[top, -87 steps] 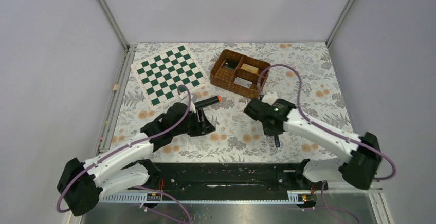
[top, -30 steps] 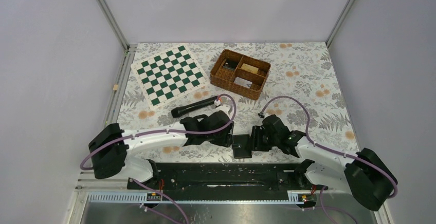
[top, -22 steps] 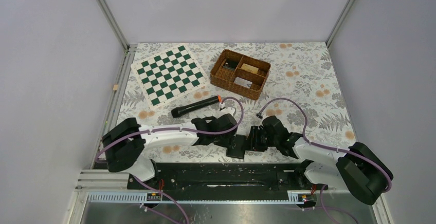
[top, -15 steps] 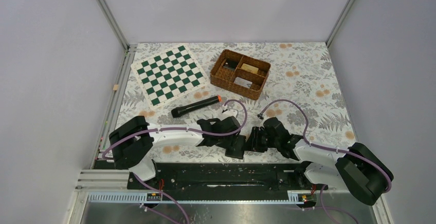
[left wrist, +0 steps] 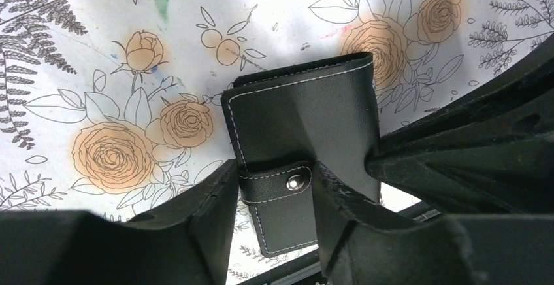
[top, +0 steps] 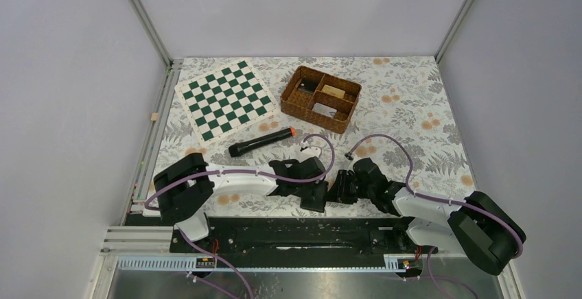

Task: Take the credit cards out of the card holder
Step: Open the card holder at the center of the board.

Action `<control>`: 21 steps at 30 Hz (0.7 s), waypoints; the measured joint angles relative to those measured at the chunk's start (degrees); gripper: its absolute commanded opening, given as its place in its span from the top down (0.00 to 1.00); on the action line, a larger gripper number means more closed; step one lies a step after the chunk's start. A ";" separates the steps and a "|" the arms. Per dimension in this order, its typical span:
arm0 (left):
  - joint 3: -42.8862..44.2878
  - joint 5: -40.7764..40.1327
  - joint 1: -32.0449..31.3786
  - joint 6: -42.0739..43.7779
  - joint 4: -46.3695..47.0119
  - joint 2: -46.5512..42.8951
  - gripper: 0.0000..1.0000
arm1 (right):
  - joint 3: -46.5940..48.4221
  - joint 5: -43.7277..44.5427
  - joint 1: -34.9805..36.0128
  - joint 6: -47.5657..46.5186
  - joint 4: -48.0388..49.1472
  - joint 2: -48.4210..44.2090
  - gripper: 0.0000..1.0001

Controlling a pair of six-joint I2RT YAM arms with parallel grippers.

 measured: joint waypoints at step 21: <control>2.14 -5.07 -1.31 1.01 -5.79 -0.33 0.53 | -0.09 0.00 0.00 0.26 0.57 0.31 0.78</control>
